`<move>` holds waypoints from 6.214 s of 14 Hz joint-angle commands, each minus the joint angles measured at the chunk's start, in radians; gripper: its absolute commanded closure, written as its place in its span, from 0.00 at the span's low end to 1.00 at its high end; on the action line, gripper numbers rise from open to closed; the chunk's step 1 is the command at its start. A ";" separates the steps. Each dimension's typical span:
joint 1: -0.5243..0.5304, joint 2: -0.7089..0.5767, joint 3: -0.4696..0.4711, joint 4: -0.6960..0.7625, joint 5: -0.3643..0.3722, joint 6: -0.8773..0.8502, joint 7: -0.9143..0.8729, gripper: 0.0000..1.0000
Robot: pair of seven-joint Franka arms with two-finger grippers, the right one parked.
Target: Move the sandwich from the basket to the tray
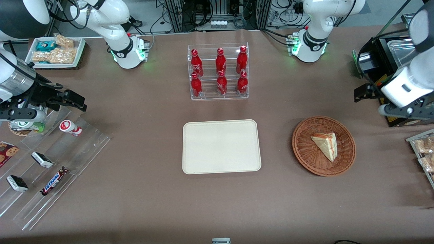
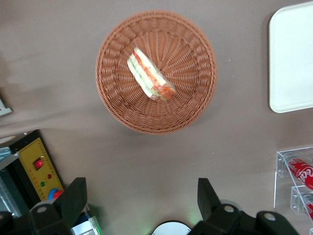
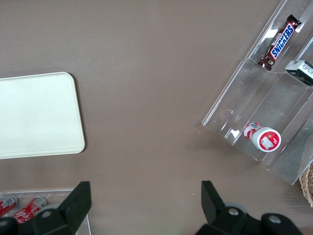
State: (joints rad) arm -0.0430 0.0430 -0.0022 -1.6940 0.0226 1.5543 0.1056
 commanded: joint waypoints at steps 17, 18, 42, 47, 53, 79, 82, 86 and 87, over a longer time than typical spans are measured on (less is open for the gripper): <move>-0.011 0.150 -0.007 -0.523 0.063 0.950 -0.884 0.00; -0.011 0.176 -0.007 -0.503 0.063 0.960 -0.930 0.00; -0.441 0.455 -0.025 0.009 0.059 0.731 -0.882 0.89; -0.592 0.587 -0.025 0.143 0.060 0.771 -0.951 0.89; -0.676 0.658 -0.027 0.158 0.059 0.931 -1.041 0.89; -0.575 0.338 -0.044 0.192 0.076 0.479 -1.004 0.00; -0.503 0.281 -0.029 0.191 0.060 0.347 -0.992 0.00; -0.376 0.216 -0.029 0.145 0.059 0.254 -0.959 0.00; -0.338 0.198 -0.029 0.128 0.059 0.253 -0.899 0.00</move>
State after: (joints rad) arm -0.4412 0.2938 -0.0208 -1.5028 0.0852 1.8100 -0.8587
